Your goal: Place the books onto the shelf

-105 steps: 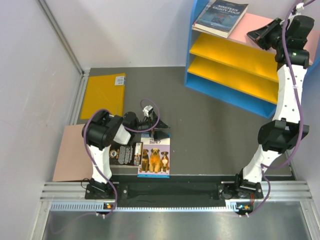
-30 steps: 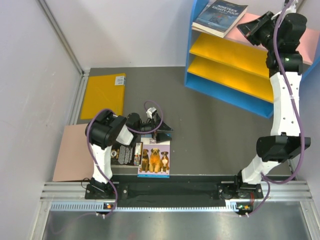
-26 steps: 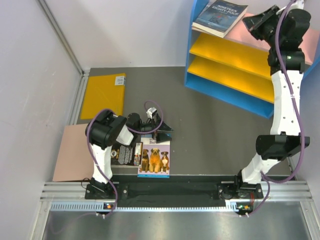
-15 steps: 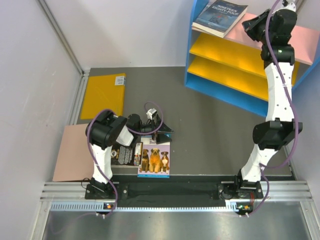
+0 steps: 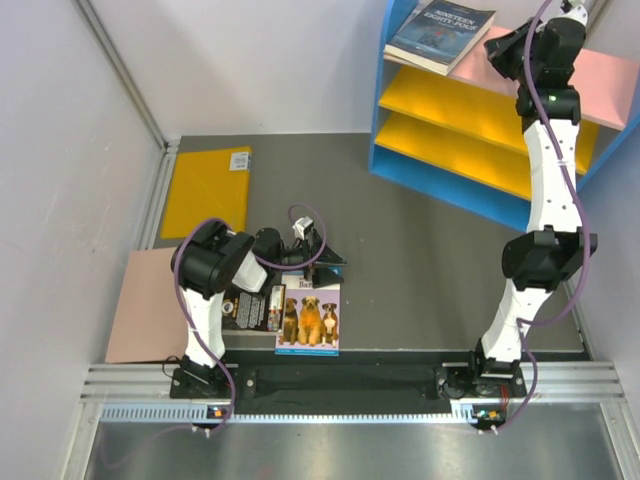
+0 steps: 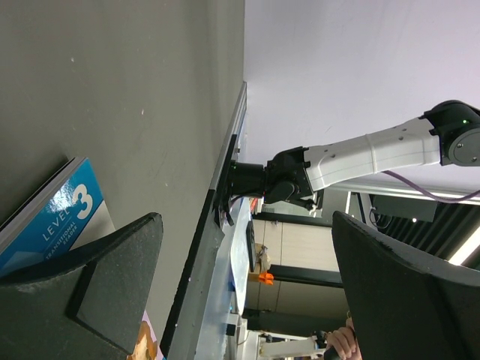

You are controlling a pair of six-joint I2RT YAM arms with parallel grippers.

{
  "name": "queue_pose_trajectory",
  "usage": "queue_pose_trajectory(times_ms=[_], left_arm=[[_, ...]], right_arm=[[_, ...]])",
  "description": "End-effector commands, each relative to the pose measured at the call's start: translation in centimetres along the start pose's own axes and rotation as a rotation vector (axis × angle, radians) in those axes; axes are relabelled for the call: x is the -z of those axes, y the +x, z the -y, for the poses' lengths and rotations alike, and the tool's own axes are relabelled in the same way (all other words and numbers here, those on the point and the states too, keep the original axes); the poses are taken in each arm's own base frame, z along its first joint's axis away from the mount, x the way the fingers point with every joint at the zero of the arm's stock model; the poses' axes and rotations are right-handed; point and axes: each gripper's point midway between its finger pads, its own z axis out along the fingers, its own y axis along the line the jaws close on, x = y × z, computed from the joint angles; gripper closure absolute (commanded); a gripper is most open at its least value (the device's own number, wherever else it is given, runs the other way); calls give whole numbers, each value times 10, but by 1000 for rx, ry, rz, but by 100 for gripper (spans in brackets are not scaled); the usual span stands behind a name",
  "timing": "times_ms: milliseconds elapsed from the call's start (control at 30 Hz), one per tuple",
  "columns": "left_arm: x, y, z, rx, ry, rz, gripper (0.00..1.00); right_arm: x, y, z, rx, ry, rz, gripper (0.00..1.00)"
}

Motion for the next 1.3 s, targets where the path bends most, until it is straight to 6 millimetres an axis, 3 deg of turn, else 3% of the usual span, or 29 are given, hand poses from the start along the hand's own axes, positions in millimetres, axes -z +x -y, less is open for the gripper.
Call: queue_pose_trajectory(times_ms=[0,433,967,1000,1033,1267], left_arm=[[5,2,59,-376,226,29,1],[0,1,59,-367,225,25,1],[-8,7,62,-369,226,-2,1],[-8,6,63,-374,229,0,1],[-8,7,64,-373,229,-2,1],[-9,8,64,-371,225,-3,1]], right_arm=[[-17,-7,-12,-27,-54,49,100],[-52,14,-11,-88,-104,51,100],[-72,21,-29,-114,-186,84,100],[-75,25,-27,-120,-184,77,100],[-74,38,-44,-126,-212,55,100],[-77,54,-43,-122,-223,-1,100]])
